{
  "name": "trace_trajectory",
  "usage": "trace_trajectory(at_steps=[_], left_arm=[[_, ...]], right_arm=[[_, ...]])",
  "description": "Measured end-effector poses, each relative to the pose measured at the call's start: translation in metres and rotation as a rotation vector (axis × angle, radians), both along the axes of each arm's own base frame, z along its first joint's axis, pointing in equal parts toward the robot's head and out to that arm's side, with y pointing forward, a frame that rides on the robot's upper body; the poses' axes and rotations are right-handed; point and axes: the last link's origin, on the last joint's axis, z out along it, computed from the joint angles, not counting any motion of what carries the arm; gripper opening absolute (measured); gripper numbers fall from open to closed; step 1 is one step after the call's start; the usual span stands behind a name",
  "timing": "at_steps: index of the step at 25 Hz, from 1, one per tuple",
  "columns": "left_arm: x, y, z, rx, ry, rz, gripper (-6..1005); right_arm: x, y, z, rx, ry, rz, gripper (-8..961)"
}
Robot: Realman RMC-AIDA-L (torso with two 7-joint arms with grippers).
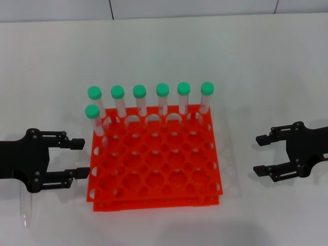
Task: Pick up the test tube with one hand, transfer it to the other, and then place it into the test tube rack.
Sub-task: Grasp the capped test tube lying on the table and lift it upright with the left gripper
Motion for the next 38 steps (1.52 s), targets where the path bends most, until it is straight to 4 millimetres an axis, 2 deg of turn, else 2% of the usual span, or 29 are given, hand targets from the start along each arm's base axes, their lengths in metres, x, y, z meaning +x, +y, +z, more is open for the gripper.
trace_trajectory(at_steps=[38], left_arm=[[0.0008, -0.0002, 0.0004, -0.018, 0.002, 0.024, 610]], right_arm=[[-0.0037, -0.0002, 0.0003, -0.007, 0.012, 0.022, 749]])
